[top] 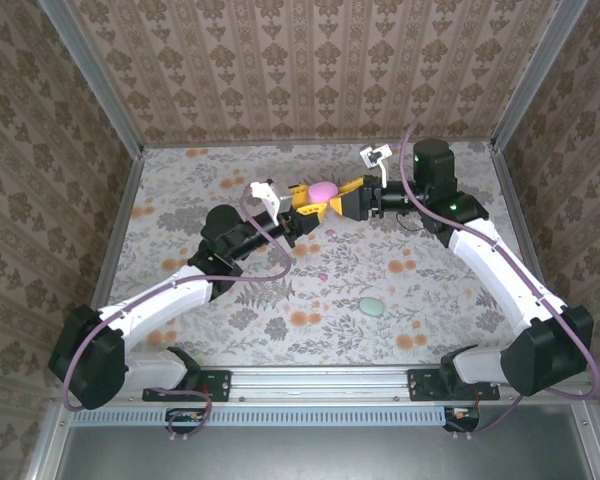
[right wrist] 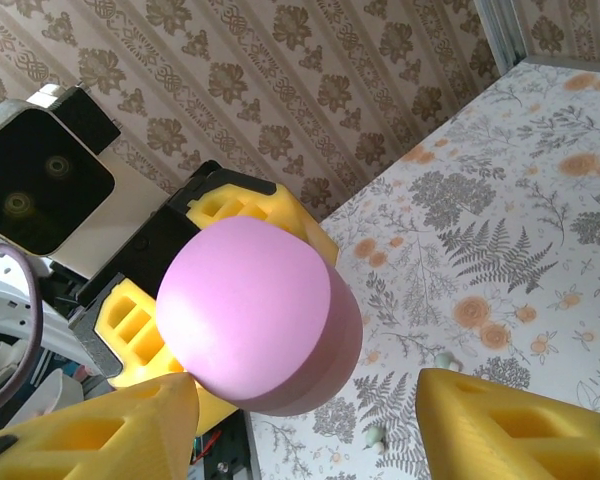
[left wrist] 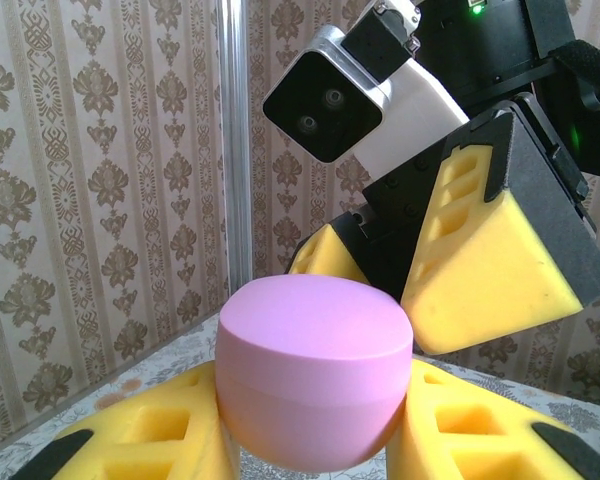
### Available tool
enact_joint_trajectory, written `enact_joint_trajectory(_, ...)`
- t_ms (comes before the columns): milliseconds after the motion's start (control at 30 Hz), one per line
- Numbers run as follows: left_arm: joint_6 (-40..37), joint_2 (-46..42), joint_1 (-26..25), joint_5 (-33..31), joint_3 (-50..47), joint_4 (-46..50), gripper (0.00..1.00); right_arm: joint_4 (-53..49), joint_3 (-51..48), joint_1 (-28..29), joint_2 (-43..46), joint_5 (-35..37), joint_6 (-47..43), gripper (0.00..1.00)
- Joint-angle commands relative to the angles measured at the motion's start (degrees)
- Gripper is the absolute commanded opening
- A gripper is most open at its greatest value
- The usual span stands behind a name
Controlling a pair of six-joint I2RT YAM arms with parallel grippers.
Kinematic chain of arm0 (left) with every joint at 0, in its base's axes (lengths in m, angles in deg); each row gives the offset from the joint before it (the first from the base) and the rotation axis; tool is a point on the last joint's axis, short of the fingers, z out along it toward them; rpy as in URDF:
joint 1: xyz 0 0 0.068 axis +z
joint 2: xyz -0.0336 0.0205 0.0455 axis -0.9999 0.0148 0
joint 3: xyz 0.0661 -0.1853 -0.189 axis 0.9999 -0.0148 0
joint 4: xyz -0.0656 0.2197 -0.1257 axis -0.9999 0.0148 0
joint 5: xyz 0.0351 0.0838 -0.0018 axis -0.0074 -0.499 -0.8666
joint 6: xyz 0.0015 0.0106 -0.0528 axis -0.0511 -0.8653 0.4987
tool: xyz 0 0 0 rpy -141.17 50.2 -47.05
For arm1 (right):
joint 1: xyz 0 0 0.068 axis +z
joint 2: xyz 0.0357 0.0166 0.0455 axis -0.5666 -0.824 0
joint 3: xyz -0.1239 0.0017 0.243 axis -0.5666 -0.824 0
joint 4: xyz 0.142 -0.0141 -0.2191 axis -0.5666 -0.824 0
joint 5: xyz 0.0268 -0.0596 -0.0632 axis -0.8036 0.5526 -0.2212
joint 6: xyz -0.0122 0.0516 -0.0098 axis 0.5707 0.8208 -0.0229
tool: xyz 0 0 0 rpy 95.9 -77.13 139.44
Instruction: Insert the wireless bluetooth earbuds into the charging case
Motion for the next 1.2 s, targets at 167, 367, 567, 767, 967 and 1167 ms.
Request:
enact_joint_trajectory(167,1.0,-0.68,-0.97,2.49,0.52,-0.77,0.35,2.41,3.1,0.29,-0.76,3.89,1.84,0.6)
enact_joint_trajectory(367,0.82,-0.88,-1.33,2.34,0.49,-0.4,0.35,3.78,3.99,0.39,-1.26,4.53,3.9,0.61)
enact_joint_trajectory(567,0.65,-0.95,-1.49,2.27,0.49,-0.4,0.35,3.69,5.1,0.39,-2.19,7.28,7.15,0.62)
enact_joint_trajectory(767,0.67,-1.03,-1.59,1.82,0.32,-0.4,0.35,2.5,7.63,0.39,-3.22,7.1,7.62,0.64)
enact_joint_trajectory(967,0.33,-1.21,-1.6,0.7,-0.32,-0.9,0.35,3.56,9.42,0.39,-2.9,6.33,10.86,0.68)
enact_joint_trajectory(1167,-0.23,-1.89,-1.47,-1.82,-1.72,-1.56,0.34,3.94,10.42,0.21,0.04,7.22,11.94,0.72)
